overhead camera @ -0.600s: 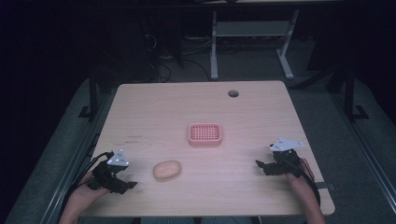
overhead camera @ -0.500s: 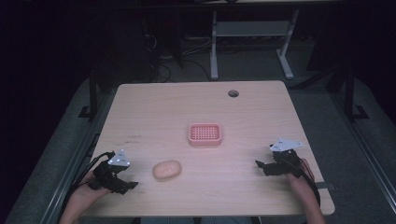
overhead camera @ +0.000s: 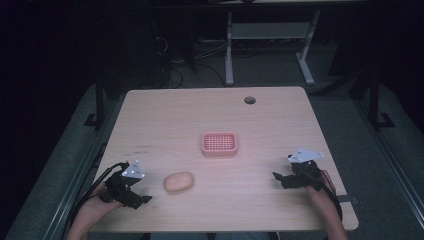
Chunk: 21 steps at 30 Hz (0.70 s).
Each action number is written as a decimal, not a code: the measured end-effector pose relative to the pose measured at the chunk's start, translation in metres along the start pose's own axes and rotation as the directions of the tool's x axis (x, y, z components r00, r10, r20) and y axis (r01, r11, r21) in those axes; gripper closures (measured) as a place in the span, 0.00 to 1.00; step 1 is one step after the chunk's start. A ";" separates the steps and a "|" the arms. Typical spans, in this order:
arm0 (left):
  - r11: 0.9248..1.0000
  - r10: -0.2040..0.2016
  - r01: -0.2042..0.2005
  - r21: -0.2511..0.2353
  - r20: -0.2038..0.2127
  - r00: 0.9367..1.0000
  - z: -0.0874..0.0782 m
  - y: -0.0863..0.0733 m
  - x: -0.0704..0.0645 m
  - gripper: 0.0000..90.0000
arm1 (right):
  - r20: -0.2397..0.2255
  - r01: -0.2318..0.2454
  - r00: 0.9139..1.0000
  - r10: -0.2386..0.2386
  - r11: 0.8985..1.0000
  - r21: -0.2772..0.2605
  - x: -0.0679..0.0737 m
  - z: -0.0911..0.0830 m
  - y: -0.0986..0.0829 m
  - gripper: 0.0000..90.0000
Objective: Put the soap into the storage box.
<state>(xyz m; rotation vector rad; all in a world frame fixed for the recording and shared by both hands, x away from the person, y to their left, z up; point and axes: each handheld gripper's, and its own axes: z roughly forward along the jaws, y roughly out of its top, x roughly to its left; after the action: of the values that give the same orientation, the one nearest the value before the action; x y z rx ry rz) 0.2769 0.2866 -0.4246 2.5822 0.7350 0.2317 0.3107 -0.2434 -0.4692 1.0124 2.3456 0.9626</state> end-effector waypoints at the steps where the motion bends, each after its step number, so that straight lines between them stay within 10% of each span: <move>1: 1.000 0.007 -0.007 0.007 0.003 1.000 0.000 0.001 0.000 0.23 | -0.002 -0.003 1.000 0.003 1.000 0.001 0.001 0.000 0.000 0.15; 21: 0.994 0.091 -0.091 0.066 0.013 0.996 0.009 0.035 -0.008 0.22 | -0.013 0.000 1.000 0.000 1.000 -0.008 0.003 -0.001 0.001 0.15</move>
<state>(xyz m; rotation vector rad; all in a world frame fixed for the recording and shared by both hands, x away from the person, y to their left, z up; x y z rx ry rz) 0.2884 0.2522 -0.4170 2.6809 0.6318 0.2258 0.3088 -0.2406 -0.4681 1.0063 2.3505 0.9799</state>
